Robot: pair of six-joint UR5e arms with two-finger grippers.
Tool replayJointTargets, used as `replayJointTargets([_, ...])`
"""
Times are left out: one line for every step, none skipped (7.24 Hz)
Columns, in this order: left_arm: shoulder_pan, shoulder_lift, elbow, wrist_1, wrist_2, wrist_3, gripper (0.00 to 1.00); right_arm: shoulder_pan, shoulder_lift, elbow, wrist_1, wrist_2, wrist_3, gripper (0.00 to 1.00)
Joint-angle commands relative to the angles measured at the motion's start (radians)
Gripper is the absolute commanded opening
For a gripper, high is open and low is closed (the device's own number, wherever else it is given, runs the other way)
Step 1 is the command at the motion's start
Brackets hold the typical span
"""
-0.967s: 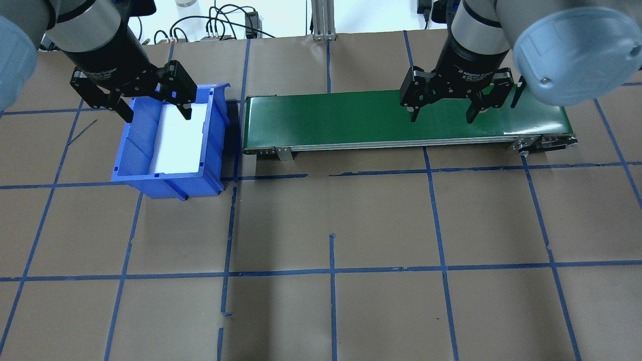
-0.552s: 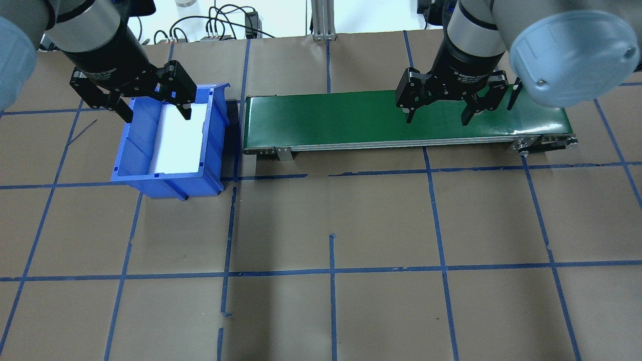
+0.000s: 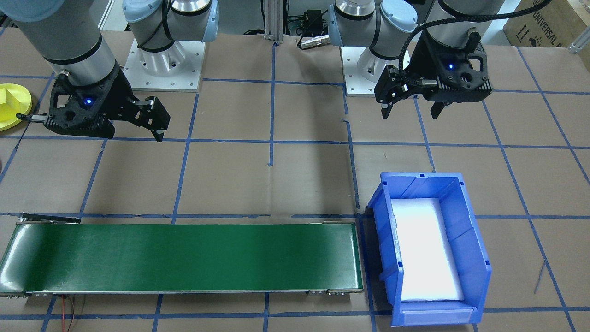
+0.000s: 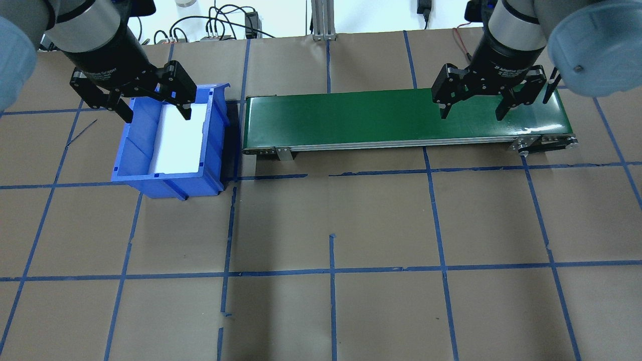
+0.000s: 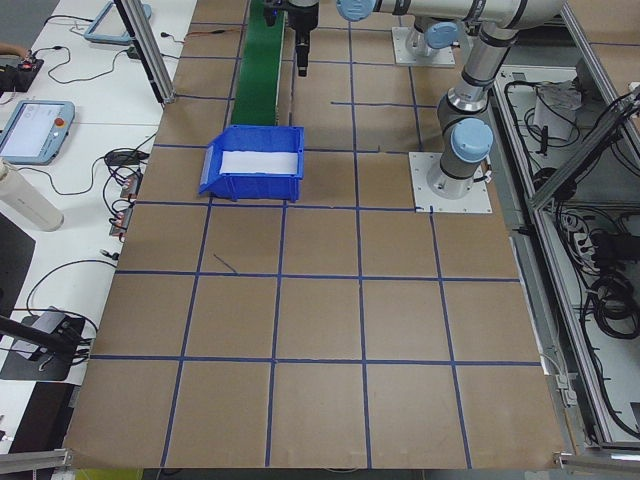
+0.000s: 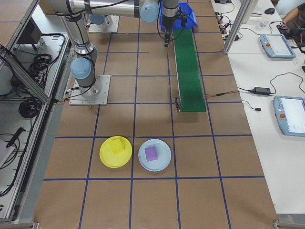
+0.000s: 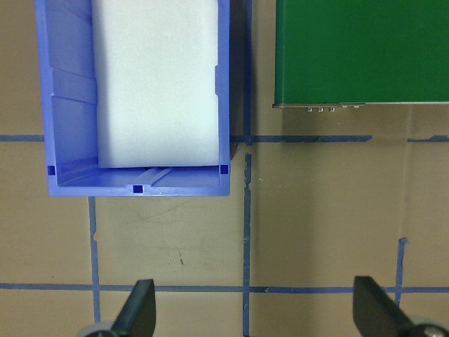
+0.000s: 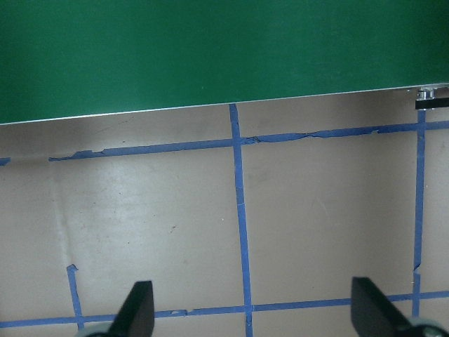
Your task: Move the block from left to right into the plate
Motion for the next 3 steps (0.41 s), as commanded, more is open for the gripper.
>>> replayJointTargets([0.0, 0.0, 0.0, 0.0, 0.0, 0.0, 1.0, -0.008, -0.008, 0.018, 0.002, 0.001, -0.004, 1.0])
replayJointTargets([0.0, 0.0, 0.0, 0.0, 0.0, 0.0, 1.0, -0.008, -0.008, 0.021, 0.002, 0.001, -0.002, 1.0])
replayJointTargets([0.0, 0.0, 0.0, 0.0, 0.0, 0.0, 1.0, -0.008, -0.008, 0.024, 0.002, 0.001, -0.002, 1.0])
